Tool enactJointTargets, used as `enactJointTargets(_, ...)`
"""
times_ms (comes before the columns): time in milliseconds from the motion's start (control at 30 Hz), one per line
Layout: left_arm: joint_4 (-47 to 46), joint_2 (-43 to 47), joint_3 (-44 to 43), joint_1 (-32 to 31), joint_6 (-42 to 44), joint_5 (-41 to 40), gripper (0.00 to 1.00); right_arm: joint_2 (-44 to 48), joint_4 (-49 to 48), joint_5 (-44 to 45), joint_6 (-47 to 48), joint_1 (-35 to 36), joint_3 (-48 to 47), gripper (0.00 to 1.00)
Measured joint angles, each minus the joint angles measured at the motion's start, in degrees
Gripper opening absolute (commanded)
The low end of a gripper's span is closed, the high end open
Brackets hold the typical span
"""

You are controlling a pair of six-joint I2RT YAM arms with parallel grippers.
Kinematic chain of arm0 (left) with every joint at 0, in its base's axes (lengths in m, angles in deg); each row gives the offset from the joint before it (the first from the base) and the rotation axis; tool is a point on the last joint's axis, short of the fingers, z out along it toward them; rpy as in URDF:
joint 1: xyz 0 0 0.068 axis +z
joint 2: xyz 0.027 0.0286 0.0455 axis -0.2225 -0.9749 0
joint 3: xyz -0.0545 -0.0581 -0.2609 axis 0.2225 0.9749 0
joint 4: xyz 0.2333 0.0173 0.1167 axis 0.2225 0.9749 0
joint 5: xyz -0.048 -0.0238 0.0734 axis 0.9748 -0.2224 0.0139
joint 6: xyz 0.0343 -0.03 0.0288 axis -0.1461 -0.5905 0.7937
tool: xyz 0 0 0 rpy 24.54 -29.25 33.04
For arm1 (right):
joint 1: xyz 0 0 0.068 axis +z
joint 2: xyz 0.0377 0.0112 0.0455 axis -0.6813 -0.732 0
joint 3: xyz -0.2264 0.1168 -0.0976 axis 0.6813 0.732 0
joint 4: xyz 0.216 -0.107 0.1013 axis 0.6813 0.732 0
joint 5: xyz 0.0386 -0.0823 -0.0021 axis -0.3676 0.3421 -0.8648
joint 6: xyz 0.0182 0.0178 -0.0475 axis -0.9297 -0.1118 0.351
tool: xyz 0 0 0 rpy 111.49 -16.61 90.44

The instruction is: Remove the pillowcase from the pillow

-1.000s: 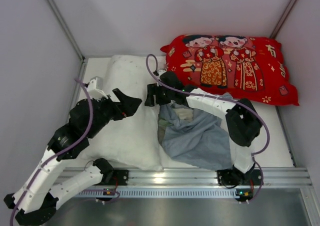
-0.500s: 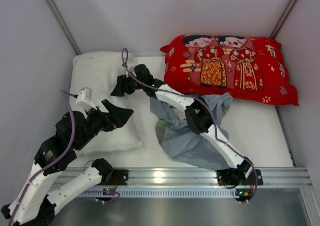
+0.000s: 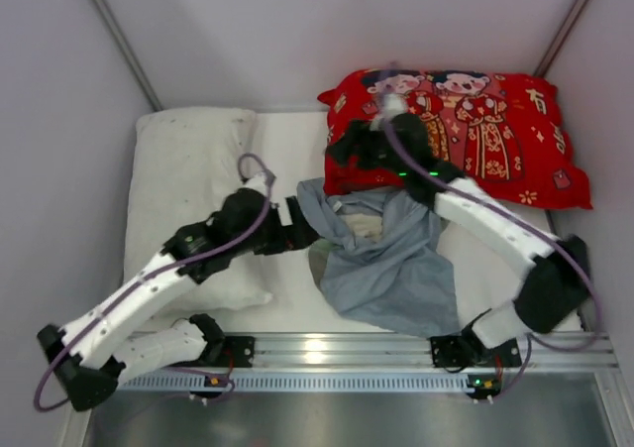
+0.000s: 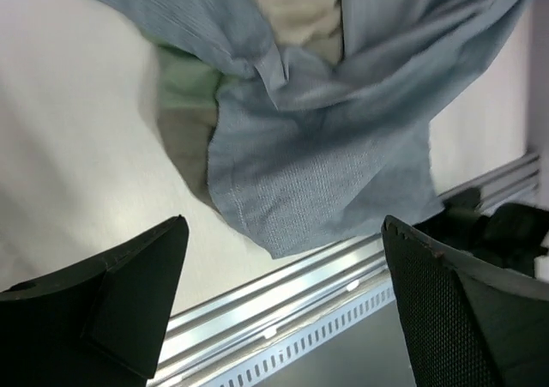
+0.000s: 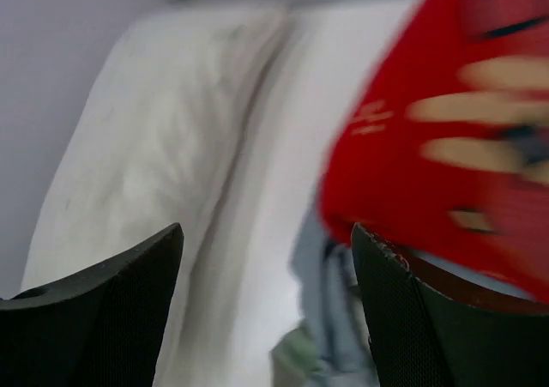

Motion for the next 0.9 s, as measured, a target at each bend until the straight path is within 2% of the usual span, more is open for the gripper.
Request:
enactJointTargets(100,-4.6,-12.3,0.2,-8.0,0.9,-0.8,0.99,20.4,3.7,6.0,0.0,-16.4,9.1,0.76)
enactJointTargets(167,-6.6,-19.5,-0.8,-12.8,1.9,-1.5,0.99,30.3,7.8,9.2,0.9,-22.7,12.0,0.76)
enactJointTargets(200,-7.5,-22.6,-1.7,-14.8,2.4,-2.1,0.99,36.3,11.2,9.7,1.6,-24.0,12.8,0.76)
enactJointTargets(367,-14.8,-33.6,-4.6,-20.3,4.6,-3.1,0.99,49.6,18.2,8.2,2.3,-24.8,14.5,0.75)
enactJointTargets(467,-18.3,-41.2,-7.4,-21.8,6.1,-4.3,0.99,53.5,20.2,3.9,1.5,-24.8,16.2,0.75)
enactJointTargets(567,-19.9,-49.5,-12.2,-22.5,7.4,-6.8,0.99,53.6,21.8,-0.7,0.5,-24.8,17.9,0.75)
enactJointTargets(667,-19.3,-57.8,-17.5,-22.9,8.2,-11.5,0.99,53.4,23.0,-4.2,-0.7,-24.8,20.3,0.75)
enactJointTargets(733,-18.1,-63.1,-21.3,-23.0,8.4,-15.6,0.95,53.3,23.8,-6.1,-1.2,-24.8,21.4,0.75)
enactJointTargets(767,-17.7,-64.5,-22.6,-23.1,8.6,-18.5,0.76,53.2,23.9,-6.9,-1.3,-24.8,21.7,0.75)
enactJointTargets(833,-17.3,-65.0,-23.1,-22.9,8.0,-22.1,0.31,53.0,24.1,-8.2,-1.5,-24.8,22.1,0.75)
enactJointTargets(867,-16.7,-64.7,-22.8,-22.6,7.7,-24.2,0.00,53.0,24.1,-8.7,-1.5,-24.8,22.4,0.75)
enactJointTargets(900,-16.6,-64.2,-22.2,-22.3,7.4,-25.6,0.00,53.0,24.2,-9.1,-1.5,-24.8,22.5,0.75)
